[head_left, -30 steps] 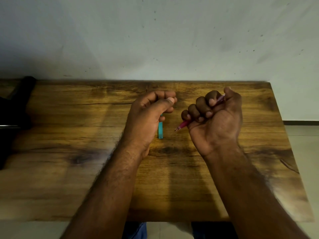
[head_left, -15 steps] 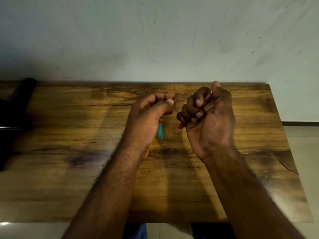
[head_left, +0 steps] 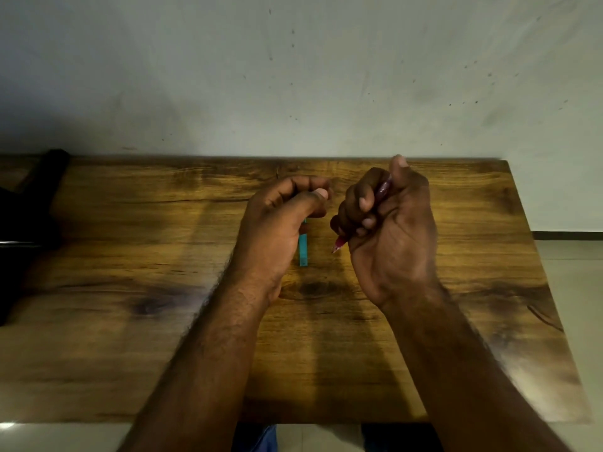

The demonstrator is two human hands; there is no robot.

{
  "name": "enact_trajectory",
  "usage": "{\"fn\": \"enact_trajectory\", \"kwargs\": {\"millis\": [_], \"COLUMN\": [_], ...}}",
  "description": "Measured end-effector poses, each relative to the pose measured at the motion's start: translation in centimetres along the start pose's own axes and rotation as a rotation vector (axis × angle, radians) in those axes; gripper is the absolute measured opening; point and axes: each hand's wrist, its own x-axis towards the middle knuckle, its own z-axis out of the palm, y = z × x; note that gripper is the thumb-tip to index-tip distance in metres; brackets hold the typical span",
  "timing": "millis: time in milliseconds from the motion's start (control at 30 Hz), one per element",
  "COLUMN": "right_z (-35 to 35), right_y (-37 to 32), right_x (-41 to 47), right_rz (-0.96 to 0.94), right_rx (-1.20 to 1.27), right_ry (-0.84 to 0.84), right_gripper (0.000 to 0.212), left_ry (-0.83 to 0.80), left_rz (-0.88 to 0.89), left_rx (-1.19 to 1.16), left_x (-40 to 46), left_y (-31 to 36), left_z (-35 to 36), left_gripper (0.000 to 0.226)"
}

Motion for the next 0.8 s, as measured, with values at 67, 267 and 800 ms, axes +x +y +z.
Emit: {"fn": "enact_trajectory", "kwargs": {"millis": [67,267,800], "right_z": [-0.03,0.13,-0.05], "right_y": [-0.03,-0.01,-0.21], "right_x": [0.04,0.02,0.09], "right_rz": [-0.005,0.000,-0.030], "right_rx": [0.007,0.038,0.108], "right_ry": [0.000,0.011,0.002], "right_gripper": [0.055,0.054,0.051], "left_ry": [-0.003,-0.002,0.001], "left_rz": [0.001,0.011,0.007], "left_rx": [-0.007,-0.001,0.003], "left_x": [-0.01,0.01,0.00], "left_y": [0.02,-0.03,0.06], "left_z": [-0.01,-0.02,-0.02], "left_gripper": [0.018,0.018,0.018]}}
